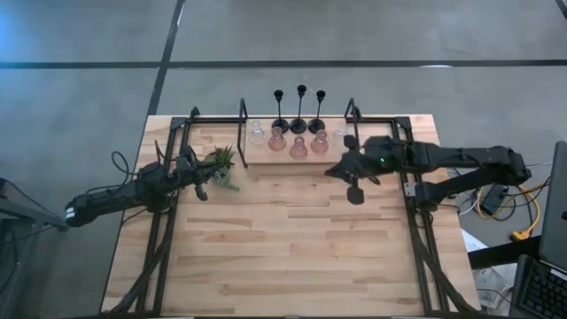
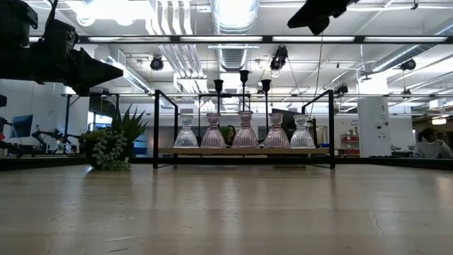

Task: Pick & Place candle stick holders
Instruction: Return to Home Position

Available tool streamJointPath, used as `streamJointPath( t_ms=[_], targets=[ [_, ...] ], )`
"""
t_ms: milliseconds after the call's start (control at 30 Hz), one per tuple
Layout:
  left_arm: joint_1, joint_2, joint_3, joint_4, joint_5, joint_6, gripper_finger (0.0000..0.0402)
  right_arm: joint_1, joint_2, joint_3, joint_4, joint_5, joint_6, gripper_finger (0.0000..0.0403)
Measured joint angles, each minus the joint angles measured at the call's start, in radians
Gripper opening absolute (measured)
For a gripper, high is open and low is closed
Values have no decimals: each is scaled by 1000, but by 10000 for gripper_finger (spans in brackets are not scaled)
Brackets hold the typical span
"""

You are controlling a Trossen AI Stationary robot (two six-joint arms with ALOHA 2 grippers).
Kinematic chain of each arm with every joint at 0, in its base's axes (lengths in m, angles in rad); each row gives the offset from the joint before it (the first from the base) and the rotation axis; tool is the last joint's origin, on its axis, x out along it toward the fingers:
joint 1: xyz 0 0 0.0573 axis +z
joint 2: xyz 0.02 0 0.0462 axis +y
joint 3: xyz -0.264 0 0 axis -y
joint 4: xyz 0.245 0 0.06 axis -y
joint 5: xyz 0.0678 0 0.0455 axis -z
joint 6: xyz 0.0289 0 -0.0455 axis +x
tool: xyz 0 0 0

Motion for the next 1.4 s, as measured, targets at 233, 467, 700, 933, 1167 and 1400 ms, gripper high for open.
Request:
streamJointPath(
  t_ms=[233,467,700,933,1167,1400],
  targets=[
    [0,0,0,0,0,0,26,30,-102,-298,424,-2,-22,8],
    [0,0,0,0,0,0,26,29,-202,-477,448,-15,-24,8],
    [0,1,0,0,0,0,26,29,-381,-693,598,-61,-9,8],
    [0,1,0,0,0,0,26,29,-586,-862,716,-61,4,8],
    [0,1,0,0,0,0,26,29,-750,-981,729,-88,11,8],
    [0,1,0,0,0,0,26,29,-867,-1012,659,-83,-6,8]
  ],
)
